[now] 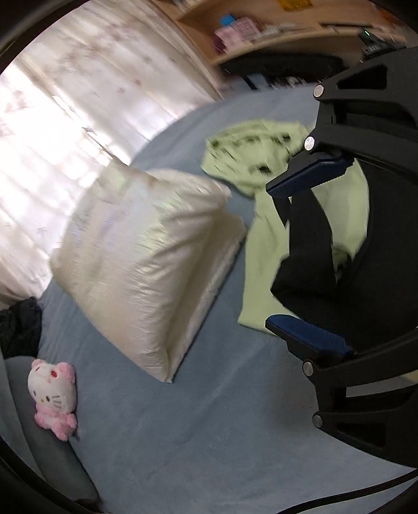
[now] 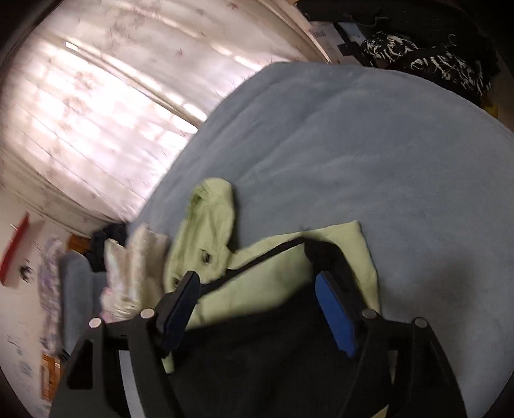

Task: Fold large clothes
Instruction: 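Carry the held hem over the jacket toward the hood with both grippers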

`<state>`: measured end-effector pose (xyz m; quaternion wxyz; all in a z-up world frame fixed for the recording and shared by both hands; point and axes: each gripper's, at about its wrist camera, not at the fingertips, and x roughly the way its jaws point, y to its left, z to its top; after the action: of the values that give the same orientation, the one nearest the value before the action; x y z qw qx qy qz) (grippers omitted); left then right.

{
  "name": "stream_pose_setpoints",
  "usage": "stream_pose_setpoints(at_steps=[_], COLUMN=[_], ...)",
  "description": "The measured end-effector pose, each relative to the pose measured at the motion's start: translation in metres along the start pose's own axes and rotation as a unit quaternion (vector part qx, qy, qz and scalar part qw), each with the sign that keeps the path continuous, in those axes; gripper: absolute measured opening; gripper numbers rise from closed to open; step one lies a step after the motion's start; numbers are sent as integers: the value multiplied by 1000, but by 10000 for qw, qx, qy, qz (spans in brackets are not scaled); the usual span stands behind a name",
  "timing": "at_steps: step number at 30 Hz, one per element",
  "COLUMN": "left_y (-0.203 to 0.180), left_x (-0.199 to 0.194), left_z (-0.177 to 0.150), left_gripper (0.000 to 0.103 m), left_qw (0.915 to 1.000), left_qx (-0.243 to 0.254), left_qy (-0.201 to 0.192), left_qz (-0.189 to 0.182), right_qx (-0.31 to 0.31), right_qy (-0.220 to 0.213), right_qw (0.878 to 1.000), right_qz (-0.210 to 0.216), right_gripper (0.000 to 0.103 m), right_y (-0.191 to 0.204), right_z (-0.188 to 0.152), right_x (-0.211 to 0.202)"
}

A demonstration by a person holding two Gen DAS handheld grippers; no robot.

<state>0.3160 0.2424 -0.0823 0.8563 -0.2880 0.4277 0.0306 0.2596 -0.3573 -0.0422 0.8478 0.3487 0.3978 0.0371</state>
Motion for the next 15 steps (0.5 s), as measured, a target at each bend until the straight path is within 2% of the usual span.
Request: stream_pose_setpoints(at_steps=[3,7,9,11,13,15], left_y=[2,6,6,9,8,5], left_x=[20,25,24,20,18,20], left_z=[-13,-34,-44,-53,-62,-68], left_gripper=[73,73,73,73,73,73], left_qw=[9981,9896,9819,9728,9651,9537], left_qx=[569,1395,1849,2241,2558,2972], left_qy=[204,337,380,474,487,453], left_qz=[145,-16,-163,-336,-296,-35], right_qx=[-374,-733,-1023,-1091,-1143,-1163], right_qy=[231,486,568,575,584,616], right_qw=[9987,9951,9910,9901,9895,9891], right_qz=[-254,-454,-655,-670,-668,-660], right_gripper=[75,75,75,75,75,75], right_y=[-8,-22,-27,-27,-28,-27], right_z=[-6,-16,-20,-20,-20,-20], right_x=[22,41,52,54,57,61])
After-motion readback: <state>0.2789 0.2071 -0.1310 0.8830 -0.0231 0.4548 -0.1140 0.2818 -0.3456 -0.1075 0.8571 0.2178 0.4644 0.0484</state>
